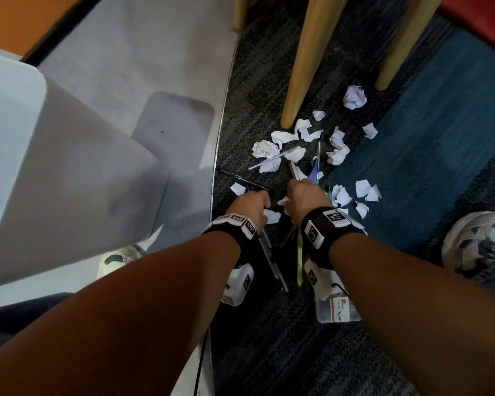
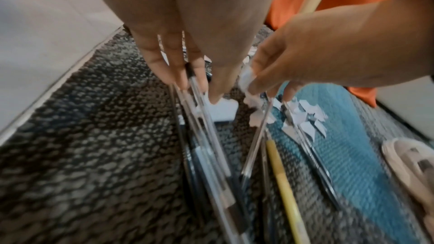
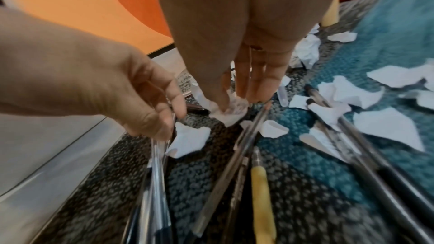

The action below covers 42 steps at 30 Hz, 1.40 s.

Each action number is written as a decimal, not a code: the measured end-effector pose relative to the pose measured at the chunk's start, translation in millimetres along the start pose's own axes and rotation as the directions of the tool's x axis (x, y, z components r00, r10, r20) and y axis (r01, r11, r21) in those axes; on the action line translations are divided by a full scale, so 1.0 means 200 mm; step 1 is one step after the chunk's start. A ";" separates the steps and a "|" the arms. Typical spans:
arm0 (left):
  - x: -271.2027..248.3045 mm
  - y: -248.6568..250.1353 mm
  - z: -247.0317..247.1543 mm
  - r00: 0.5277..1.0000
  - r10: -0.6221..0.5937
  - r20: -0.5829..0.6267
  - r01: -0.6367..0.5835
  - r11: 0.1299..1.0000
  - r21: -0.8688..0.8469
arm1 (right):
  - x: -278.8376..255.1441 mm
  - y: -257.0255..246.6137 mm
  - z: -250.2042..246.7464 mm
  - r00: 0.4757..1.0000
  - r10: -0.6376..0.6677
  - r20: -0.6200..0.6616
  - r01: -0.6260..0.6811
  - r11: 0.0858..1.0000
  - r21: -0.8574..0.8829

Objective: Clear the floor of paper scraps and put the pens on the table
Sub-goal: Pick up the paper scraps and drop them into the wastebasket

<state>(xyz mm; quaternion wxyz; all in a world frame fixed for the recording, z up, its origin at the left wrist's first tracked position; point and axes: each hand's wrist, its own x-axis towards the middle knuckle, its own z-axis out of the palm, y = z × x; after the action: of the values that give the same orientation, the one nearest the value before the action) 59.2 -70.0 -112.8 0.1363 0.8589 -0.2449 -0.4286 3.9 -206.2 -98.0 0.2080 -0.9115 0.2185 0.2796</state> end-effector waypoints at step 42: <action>0.11 0.25 0.12 0.998 -0.040 0.038 0.040 0.999 -0.005 | -0.12 0.47 0.11 0.868 0.495 0.028 -0.450 0.763 0.464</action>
<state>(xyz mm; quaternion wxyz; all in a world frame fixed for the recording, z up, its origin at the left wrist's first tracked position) 36.8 -125.7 -119.0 0.1257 0.8550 -0.2289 -0.4481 -70.8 -264.7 -125.2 0.3279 -0.7644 0.5101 0.2192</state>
